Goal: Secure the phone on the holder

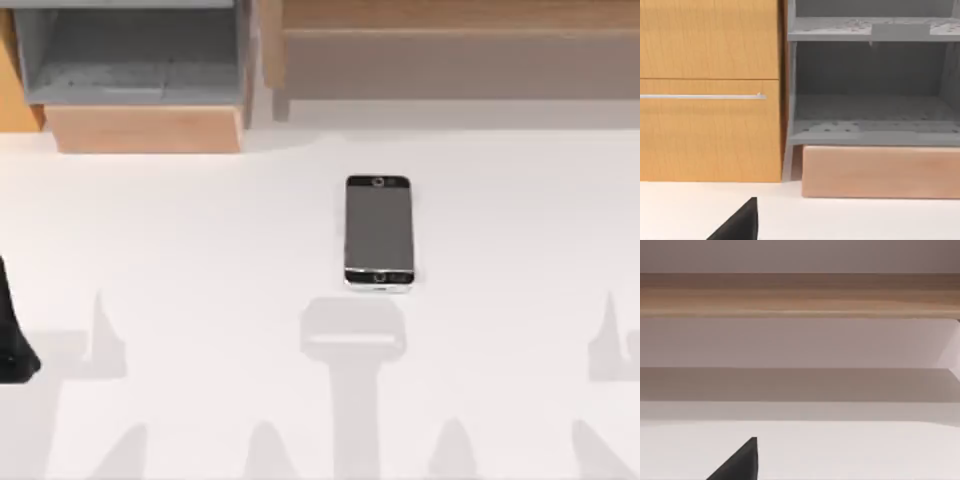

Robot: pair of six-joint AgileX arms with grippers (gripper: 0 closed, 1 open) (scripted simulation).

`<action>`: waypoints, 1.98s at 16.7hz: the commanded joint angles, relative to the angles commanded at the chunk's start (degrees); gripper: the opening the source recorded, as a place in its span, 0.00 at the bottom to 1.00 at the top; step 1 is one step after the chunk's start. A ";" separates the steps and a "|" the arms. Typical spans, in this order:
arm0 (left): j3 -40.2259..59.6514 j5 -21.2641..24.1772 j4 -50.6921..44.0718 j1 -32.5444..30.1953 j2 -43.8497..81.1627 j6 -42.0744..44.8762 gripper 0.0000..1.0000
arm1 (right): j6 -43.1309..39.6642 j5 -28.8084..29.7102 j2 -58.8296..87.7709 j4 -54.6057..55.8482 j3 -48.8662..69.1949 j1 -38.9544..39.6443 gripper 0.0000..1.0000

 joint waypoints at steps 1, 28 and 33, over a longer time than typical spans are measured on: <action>0.00 0.00 0.00 0.00 0.00 0.00 1.00 | 0.00 0.00 0.00 0.00 0.00 0.00 1.00; 0.00 0.00 0.00 0.00 0.00 0.00 1.00 | 23.84 1.78 113.02 -73.41 120.69 10.60 1.00; 0.00 0.00 0.00 0.00 0.00 0.00 1.00 | 28.70 1.54 134.74 -85.14 142.19 17.74 1.00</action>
